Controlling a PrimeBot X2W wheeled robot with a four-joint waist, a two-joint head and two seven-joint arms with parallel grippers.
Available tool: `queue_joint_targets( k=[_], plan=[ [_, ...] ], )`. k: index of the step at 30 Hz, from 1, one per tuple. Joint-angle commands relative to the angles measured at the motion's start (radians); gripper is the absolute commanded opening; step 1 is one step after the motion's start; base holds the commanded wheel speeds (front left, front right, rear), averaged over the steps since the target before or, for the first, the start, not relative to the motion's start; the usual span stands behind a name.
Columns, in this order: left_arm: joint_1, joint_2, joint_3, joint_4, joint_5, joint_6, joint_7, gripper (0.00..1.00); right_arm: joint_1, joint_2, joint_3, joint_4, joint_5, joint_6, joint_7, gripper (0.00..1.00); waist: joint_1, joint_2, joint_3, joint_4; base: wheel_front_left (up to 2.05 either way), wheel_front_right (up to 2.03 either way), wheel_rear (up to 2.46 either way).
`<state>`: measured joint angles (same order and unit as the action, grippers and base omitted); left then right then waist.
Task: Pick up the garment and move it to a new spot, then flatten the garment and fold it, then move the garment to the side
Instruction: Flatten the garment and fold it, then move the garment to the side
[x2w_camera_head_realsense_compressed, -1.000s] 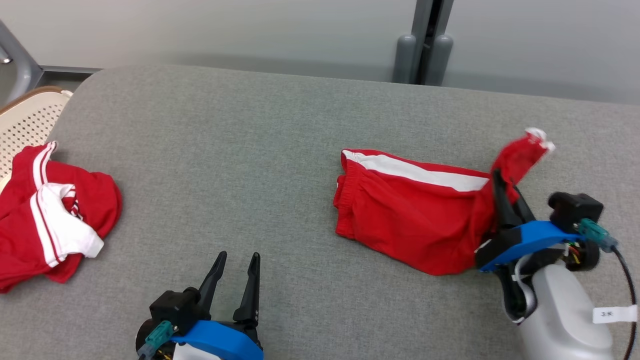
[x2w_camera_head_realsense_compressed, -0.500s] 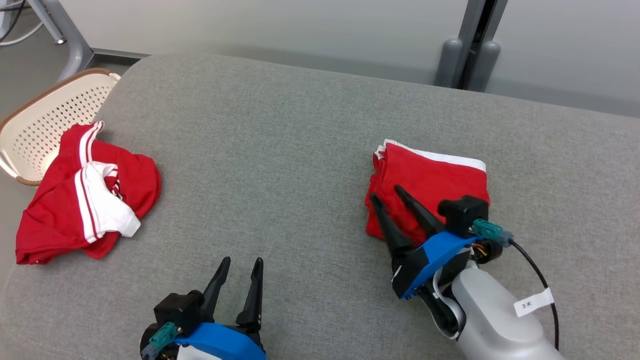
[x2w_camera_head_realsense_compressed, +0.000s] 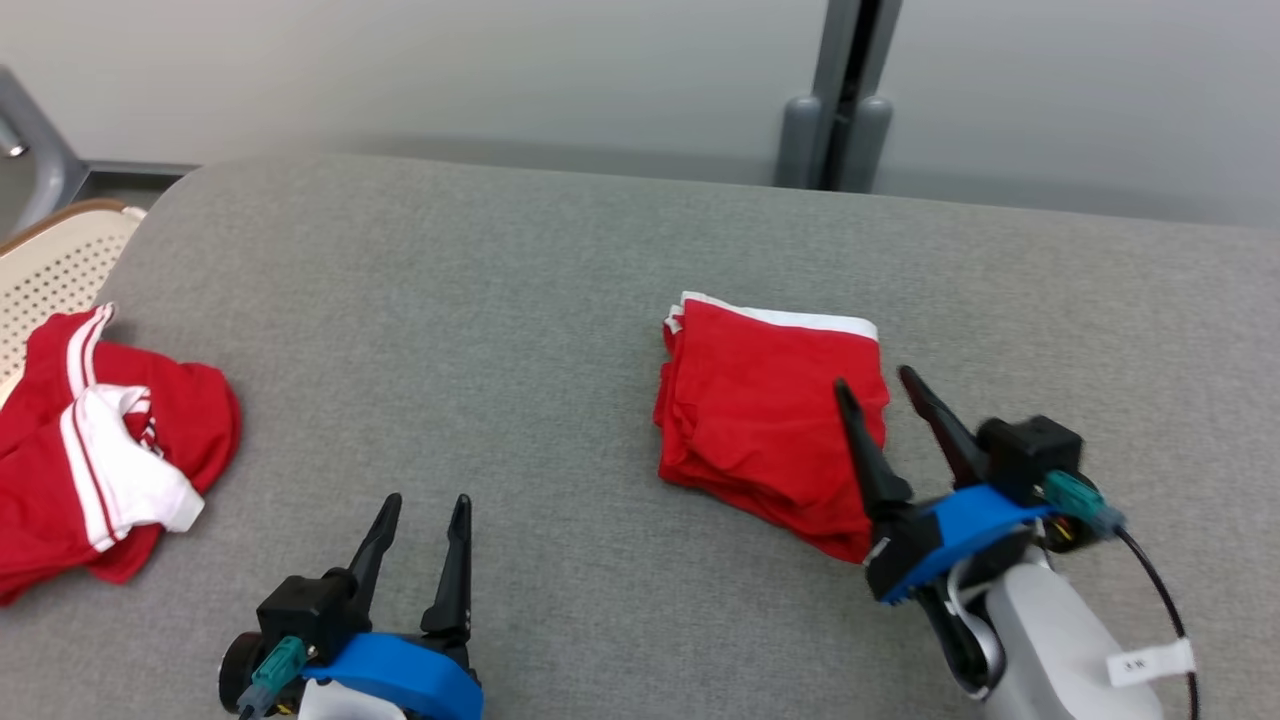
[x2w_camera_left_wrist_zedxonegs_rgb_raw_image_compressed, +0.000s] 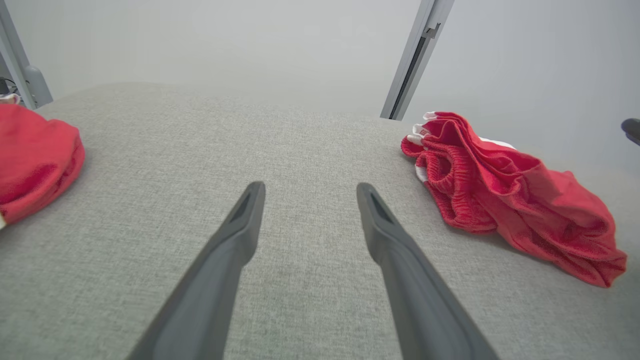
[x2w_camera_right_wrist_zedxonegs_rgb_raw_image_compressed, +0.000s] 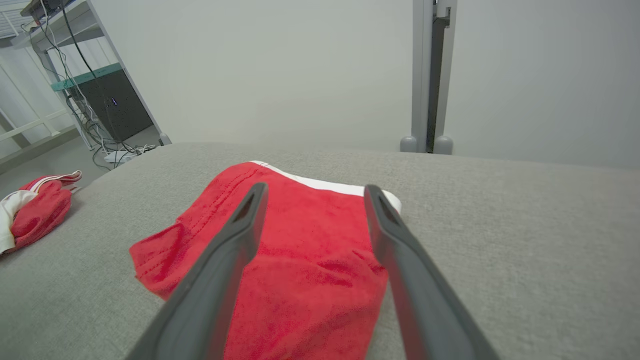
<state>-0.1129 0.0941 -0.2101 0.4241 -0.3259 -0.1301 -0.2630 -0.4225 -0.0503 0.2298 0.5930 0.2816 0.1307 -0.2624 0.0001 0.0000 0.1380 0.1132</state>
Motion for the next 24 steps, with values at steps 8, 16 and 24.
queue_joint_targets(
  k=[8, 16, 24],
  plan=[
    [0.061, -0.010, 0.056, -0.026, 0.090, -0.001, -0.003, 1.00, 0.140, 0.000, -0.163, -0.035, -0.088, 0.000, -0.003, 1.00, -0.0001, 0.0000, -0.052, -0.081, 0.00, 0.00, 0.00],
    [0.145, -0.031, 0.104, -0.051, 0.165, -0.001, -0.003, 1.00, 0.245, -0.001, -0.171, 0.007, -0.058, 0.000, -0.003, 1.00, -0.0001, 0.0000, -0.077, -0.120, 0.00, 0.00, 0.00],
    [0.125, -0.042, 0.096, -0.053, 0.171, -0.001, -0.003, 1.00, 0.222, -0.001, -0.157, 0.027, -0.050, 0.000, -0.003, 1.00, -0.0001, 0.0000, -0.068, -0.106, 0.00, 0.00, 0.00]
  ],
)
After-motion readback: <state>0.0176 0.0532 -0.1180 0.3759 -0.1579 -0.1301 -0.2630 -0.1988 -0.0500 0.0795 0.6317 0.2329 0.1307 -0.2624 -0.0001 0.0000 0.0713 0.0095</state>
